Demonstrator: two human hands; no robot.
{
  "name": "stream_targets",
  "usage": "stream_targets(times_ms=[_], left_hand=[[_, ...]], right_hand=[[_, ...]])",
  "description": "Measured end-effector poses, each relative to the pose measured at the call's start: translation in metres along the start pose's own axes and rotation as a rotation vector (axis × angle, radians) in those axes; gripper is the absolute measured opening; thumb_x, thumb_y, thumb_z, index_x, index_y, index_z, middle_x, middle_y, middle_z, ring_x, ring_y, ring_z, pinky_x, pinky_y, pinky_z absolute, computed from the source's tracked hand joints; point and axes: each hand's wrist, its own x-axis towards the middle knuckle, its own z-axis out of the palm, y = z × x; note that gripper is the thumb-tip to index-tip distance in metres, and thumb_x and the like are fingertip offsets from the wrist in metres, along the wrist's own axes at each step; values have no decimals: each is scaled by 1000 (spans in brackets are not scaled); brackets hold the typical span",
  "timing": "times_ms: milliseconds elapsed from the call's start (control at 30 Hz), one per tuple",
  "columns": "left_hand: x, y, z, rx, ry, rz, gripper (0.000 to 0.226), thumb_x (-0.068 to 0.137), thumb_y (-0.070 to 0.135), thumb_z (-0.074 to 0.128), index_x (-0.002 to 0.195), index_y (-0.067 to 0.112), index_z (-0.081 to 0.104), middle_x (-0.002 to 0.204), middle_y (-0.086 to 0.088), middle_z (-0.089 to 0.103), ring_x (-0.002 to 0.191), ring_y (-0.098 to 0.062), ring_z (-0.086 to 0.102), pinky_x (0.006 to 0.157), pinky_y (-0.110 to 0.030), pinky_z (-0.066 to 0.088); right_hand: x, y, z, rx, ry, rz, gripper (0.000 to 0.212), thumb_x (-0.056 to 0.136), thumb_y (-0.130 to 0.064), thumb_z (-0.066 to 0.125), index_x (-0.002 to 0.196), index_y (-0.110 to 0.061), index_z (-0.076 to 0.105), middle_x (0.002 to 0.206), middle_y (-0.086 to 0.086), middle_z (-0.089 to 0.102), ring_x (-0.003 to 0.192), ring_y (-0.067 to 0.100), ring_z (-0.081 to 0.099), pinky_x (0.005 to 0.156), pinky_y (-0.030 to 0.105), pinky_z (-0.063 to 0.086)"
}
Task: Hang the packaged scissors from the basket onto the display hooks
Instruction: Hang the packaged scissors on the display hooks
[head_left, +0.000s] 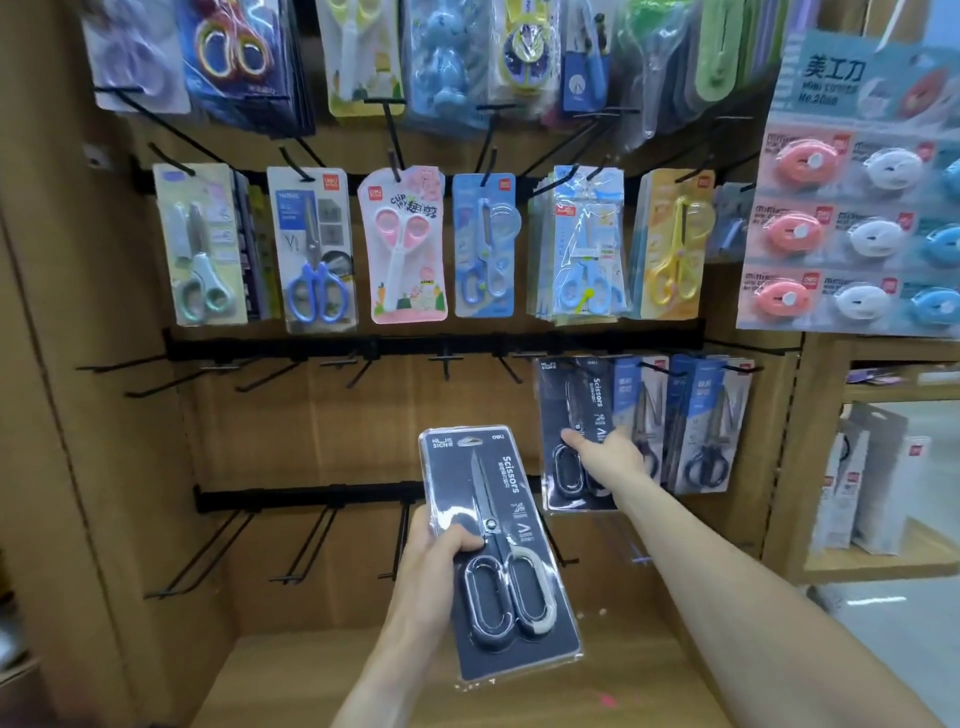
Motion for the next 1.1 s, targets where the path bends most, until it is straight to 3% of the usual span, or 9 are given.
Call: stream_targets(times_ms=[100, 200, 300, 400, 533, 667, 833, 967, 1100], left_hand=[[1, 0, -1, -7, 1, 2, 31, 96, 10, 58, 121, 28, 61, 101, -1, 81, 91, -25, 79, 80, -40, 56], [2, -1, -1, -28, -4, -7, 32, 96, 9, 58, 122, 26, 61, 103, -2, 81, 91, -25, 79, 78, -39, 57], [1, 0, 1, -23, -21, 7, 31, 97, 9, 58, 123, 26, 59, 102, 1, 81, 87, -18, 79, 72, -32, 57], [0, -2, 3, -5, -37, 12, 33, 96, 9, 58, 125, 26, 59, 102, 3, 81, 86, -16, 79, 73, -31, 56], [-2, -8, 2, -3, -53, -8, 38, 95, 9, 60, 129, 26, 58, 104, -3, 81, 92, -25, 79, 79, -39, 59], [-5, -10, 1, -31, -96, -4, 39, 95, 14, 69, 130, 26, 55, 110, -6, 80, 99, -31, 78, 88, -50, 62], [-8, -10, -2, -84, -103, 40, 39, 97, 49, 70, 130, 36, 54, 120, 2, 77, 109, -24, 76, 95, -52, 60], [-3, -10, -10, -30, -87, 63, 22, 107, 43, 56, 129, 43, 55, 116, 18, 76, 105, -6, 75, 93, -39, 60], [-1, -11, -10, -44, -70, 63, 23, 104, 40, 63, 125, 34, 57, 120, 0, 76, 108, -25, 76, 101, -59, 57]], right_hand=[[19, 6, 9, -131, 2, 24, 99, 90, -67, 64, 156, -4, 26, 147, 23, 50, 125, 41, 57, 97, 46, 53], [14, 9, 7, -215, 55, 21, 90, 83, -72, 68, 137, -2, 47, 127, 22, 63, 113, 39, 62, 92, 49, 56], [-41, 2, -3, -9, 180, -135, 67, 88, -59, 72, 134, -12, 56, 126, 10, 66, 112, 28, 64, 91, 43, 56], [-116, 2, -6, 322, -93, -191, 53, 81, -60, 80, 118, -26, 66, 109, -6, 69, 100, 8, 65, 86, 29, 53], [-150, 19, 6, 476, -256, -77, 53, 69, -35, 96, 112, -17, 69, 102, 12, 76, 89, 23, 77, 84, 39, 63], [-154, 25, 6, 653, -312, 19, 42, 80, -18, 89, 114, -1, 72, 101, 19, 78, 95, 36, 77, 89, 49, 63], [-159, 26, -4, 764, -341, 75, 20, 93, -12, 75, 110, -2, 70, 99, 22, 78, 86, 35, 76, 89, 51, 61], [-149, 31, -14, 795, -296, 63, 20, 95, -14, 72, 112, -6, 67, 103, 20, 78, 85, 31, 75, 92, 52, 59], [-128, 24, -33, 833, -200, 0, 34, 95, -16, 73, 125, -7, 61, 105, 18, 78, 87, 32, 77, 76, 46, 63]])
